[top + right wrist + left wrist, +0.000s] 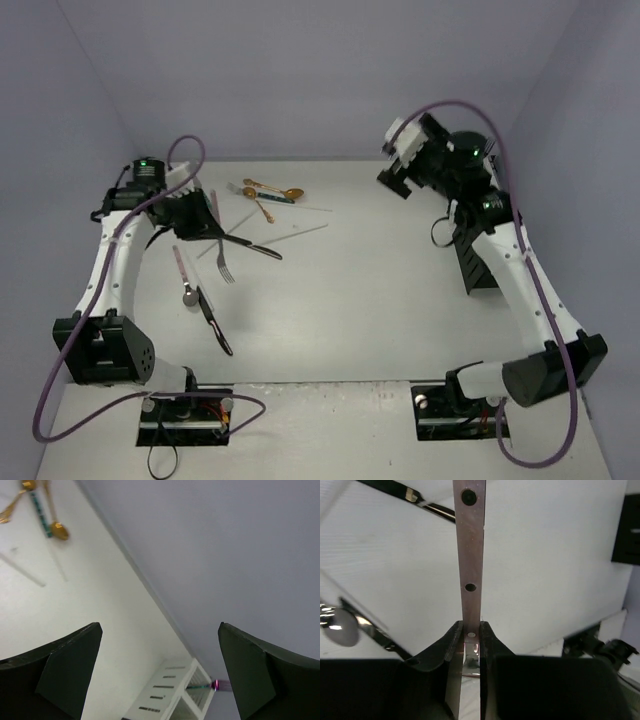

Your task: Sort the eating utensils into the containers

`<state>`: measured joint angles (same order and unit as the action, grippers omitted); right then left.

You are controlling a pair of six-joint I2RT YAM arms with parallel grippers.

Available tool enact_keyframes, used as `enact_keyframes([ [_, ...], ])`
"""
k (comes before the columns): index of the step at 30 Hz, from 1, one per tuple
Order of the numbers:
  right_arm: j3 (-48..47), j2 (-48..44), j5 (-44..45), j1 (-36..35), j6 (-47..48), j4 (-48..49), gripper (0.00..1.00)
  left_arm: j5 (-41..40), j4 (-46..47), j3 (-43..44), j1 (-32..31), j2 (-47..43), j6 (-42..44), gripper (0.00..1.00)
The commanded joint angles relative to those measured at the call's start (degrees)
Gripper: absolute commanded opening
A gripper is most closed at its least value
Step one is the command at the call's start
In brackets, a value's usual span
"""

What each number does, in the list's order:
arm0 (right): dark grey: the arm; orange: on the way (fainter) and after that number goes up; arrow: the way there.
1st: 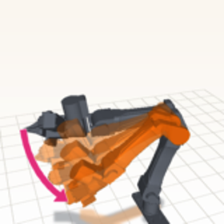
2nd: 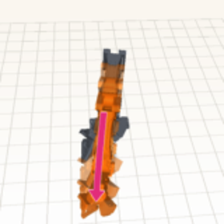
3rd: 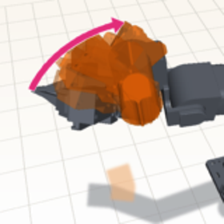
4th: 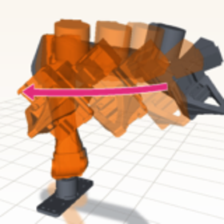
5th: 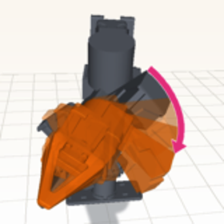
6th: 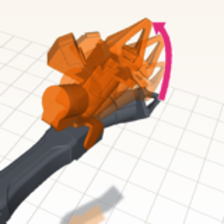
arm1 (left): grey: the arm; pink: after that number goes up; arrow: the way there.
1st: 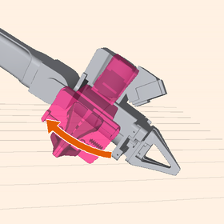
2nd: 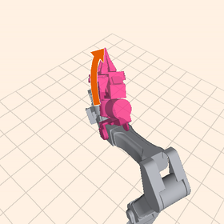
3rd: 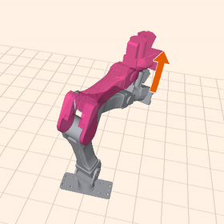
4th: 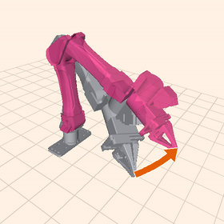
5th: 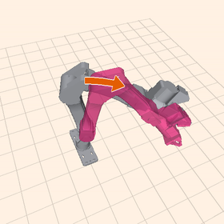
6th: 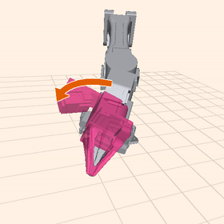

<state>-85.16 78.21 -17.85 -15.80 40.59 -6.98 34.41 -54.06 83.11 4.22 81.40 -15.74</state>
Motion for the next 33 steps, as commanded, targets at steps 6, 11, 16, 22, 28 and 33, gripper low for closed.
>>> enact_keyframes([
  [6, 21.5, -13.4, -8.1, -22.8, 50.2, 3.2, 1.00, 15.5, 0.7, 3.5, -16.9, 9.5, -12.3, 0.00],
  [11, 28.2, -15.0, -7.1, -33.1, 58.9, 3.3, 0.94, 17.5, 0.7, 3.3, -20.6, 13.0, -13.4, 0.00],
  [16, 27.8, -11.5, -6.9, -39.6, 59.4, 3.2, 0.86, 15.0, 0.8, 2.4, -24.5, 13.4, -13.0, 0.00],
  [22, 26.8, -6.7, -7.2, -43.4, 61.0, 3.2, 0.78, 12.3, 0.8, 2.8, -26.5, 13.6, -13.1, 0.00],
  [28, 27.8, -4.7, -6.5, -45.2, 62.7, 2.7, 0.71, 12.0, 0.7, 2.8, -26.6, 12.9, -13.4, 0.00],
  [33, 27.0, -2.1, -5.4, -45.9, 62.9, 2.5, 0.61, 11.1, 0.7, 2.8, -27.2, 12.8, -13.8, 0.00],
])
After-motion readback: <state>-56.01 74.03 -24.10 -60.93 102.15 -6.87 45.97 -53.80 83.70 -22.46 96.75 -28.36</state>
